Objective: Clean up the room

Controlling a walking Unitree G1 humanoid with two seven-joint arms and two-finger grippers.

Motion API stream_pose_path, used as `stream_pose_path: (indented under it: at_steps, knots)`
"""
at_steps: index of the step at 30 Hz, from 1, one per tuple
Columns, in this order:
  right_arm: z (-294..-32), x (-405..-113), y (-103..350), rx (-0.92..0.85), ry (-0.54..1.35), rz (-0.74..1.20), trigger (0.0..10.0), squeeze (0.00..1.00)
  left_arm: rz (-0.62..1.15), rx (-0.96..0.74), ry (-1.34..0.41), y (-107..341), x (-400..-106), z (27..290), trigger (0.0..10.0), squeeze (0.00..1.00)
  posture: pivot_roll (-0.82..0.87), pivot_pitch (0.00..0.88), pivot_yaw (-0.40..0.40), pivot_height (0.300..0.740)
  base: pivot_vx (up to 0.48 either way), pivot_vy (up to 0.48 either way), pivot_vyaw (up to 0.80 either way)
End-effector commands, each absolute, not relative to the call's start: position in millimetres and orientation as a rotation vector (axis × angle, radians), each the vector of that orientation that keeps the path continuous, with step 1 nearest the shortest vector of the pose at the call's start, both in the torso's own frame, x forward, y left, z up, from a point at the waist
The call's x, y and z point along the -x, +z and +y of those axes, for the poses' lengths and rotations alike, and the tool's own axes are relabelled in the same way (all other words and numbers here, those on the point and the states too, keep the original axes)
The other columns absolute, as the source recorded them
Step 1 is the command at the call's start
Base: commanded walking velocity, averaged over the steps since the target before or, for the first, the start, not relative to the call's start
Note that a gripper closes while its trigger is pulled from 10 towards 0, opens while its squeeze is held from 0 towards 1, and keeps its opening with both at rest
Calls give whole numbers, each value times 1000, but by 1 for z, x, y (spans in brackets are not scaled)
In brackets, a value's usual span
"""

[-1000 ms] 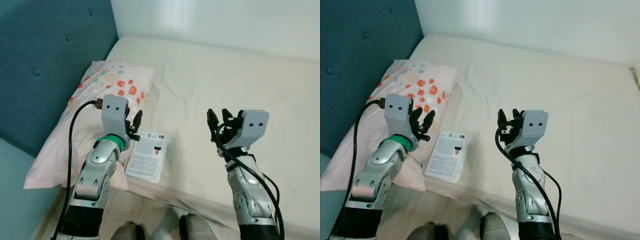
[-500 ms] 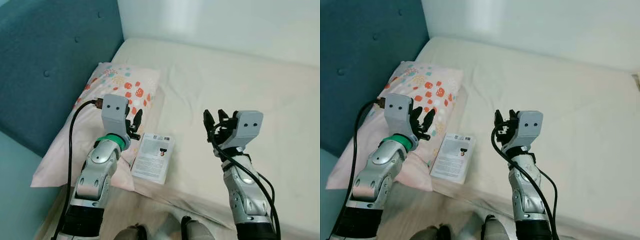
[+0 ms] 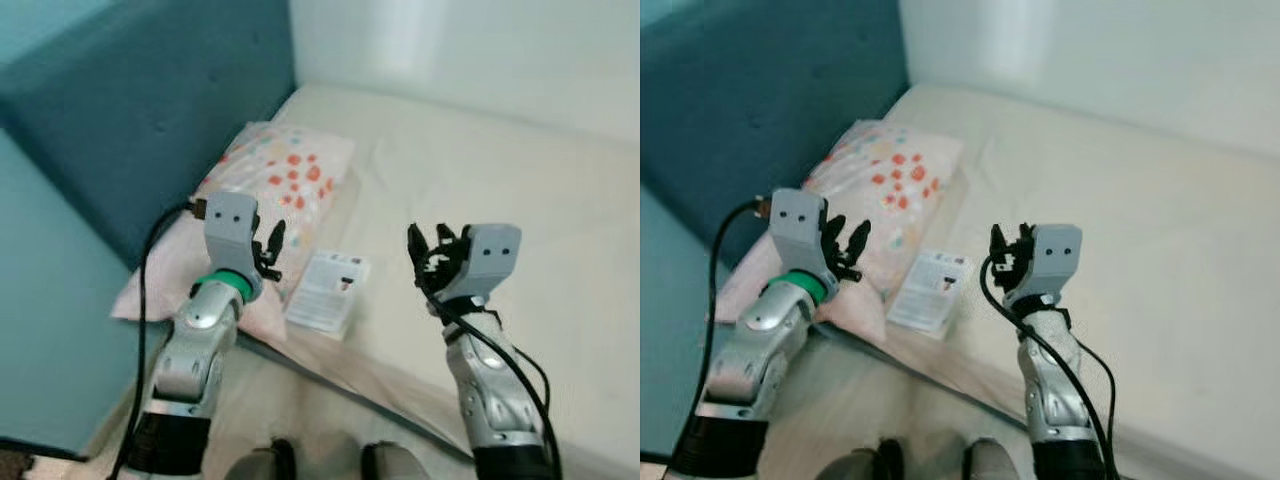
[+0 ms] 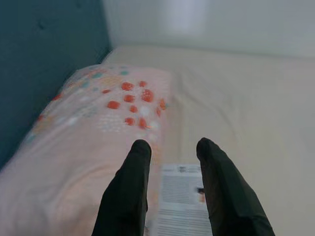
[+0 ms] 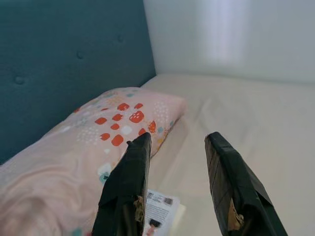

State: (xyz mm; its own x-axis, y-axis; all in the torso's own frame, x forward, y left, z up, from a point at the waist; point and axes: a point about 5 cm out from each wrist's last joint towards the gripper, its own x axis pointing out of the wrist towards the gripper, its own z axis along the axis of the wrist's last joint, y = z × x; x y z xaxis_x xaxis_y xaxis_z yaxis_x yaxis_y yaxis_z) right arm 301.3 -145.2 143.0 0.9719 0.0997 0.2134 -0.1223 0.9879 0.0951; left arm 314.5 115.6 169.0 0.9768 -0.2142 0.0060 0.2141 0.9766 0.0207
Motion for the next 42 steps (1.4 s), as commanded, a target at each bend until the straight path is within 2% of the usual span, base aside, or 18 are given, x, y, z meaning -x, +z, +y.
stream_pose_path:
  at_steps: [1,8,23,30,42]
  knots:
    - [-145,-299,136,-119,98,-188,10000,0,15,-27,-210,162,-313,118,10000,0,-115,76,68,716,-307,0,0]
    - [-147,-300,134,-131,87,-175,10000,0,14,-28,-210,162,-313,118,10000,0,-115,76,71,716,-304,0,-66]
    - [-151,-301,132,-149,63,-160,10000,0,13,-23,-225,163,-313,116,10000,0,-115,77,70,716,0,0,-800]
    - [-150,-302,131,-138,65,-156,10000,0,9,-29,-230,163,-313,115,10000,0,-115,75,71,716,0,0,0]
    - [-148,-303,131,-141,80,-156,10000,0,-3,-36,-229,164,-313,115,10000,0,-116,71,70,716,0,-377,0]
